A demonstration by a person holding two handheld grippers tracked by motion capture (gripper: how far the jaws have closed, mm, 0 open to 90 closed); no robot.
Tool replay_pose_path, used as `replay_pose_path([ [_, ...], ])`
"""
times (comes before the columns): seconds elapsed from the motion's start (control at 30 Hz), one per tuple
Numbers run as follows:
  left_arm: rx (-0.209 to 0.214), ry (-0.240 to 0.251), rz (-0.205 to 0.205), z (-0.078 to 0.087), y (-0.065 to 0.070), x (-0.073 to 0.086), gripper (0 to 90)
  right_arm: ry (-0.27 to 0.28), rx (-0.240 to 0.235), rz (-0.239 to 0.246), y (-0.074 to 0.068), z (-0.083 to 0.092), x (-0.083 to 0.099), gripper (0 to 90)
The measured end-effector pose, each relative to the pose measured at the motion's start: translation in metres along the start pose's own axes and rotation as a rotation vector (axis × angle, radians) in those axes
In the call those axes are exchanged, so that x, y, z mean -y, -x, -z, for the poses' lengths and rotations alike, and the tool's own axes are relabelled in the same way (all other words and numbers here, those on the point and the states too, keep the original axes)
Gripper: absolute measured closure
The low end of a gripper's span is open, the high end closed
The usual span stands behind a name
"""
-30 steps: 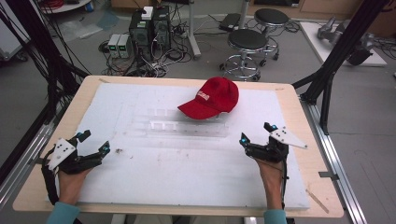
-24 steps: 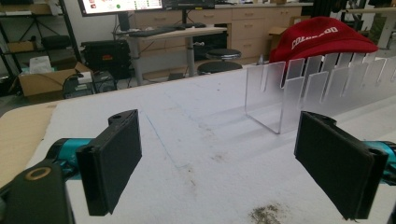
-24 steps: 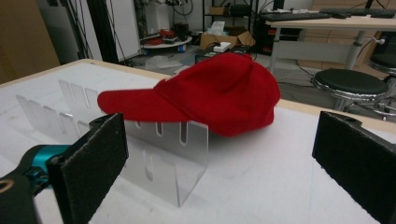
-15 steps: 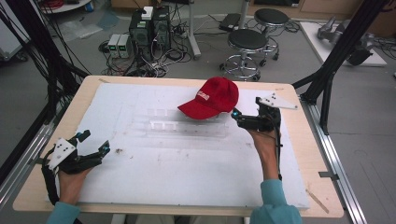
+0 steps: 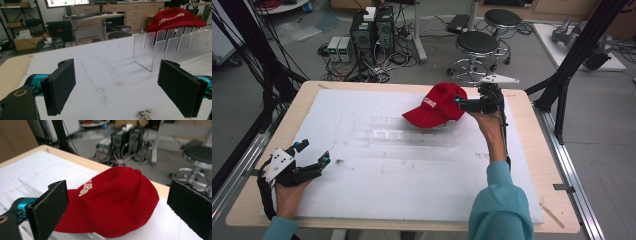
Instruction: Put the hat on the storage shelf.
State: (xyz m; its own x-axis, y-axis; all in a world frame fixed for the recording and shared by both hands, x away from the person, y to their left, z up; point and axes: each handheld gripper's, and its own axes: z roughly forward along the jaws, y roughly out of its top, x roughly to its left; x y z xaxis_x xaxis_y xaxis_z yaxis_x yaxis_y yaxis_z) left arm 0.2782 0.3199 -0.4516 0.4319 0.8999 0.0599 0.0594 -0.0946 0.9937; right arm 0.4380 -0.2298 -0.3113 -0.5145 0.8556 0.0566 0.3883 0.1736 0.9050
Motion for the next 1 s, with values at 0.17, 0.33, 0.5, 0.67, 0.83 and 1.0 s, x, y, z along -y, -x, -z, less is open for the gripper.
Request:
replay_pose_path([
  [0.17,-0.003,-0.004,-0.005,0.0,0.001,0.0,15.2,-0.025,0.01,-0.031,0.014,-0.014,-0.011,3.9],
  [0.33,-0.001,-0.005,-0.009,0.0,0.001,0.0,15.2,-0.046,0.016,-0.041,0.022,-0.027,-0.017,4.0],
  [0.5,-0.003,-0.005,-0.008,0.0,0.001,0.0,15.2,-0.116,0.02,-0.067,0.032,-0.05,-0.004,3.9],
  [0.67,-0.002,-0.002,-0.009,0.0,0.001,0.0,15.2,-0.179,0.015,-0.09,0.036,-0.071,0.009,5.4],
  [0.83,-0.001,-0.002,-0.009,0.0,0.001,0.0,15.2,-0.21,-0.01,-0.13,0.043,-0.079,0.018,16.2],
  [1.0,-0.001,-0.005,-0.009,0.0,0.001,0.0,15.2,-0.243,0.005,-0.159,0.051,-0.085,0.025,20.0],
])
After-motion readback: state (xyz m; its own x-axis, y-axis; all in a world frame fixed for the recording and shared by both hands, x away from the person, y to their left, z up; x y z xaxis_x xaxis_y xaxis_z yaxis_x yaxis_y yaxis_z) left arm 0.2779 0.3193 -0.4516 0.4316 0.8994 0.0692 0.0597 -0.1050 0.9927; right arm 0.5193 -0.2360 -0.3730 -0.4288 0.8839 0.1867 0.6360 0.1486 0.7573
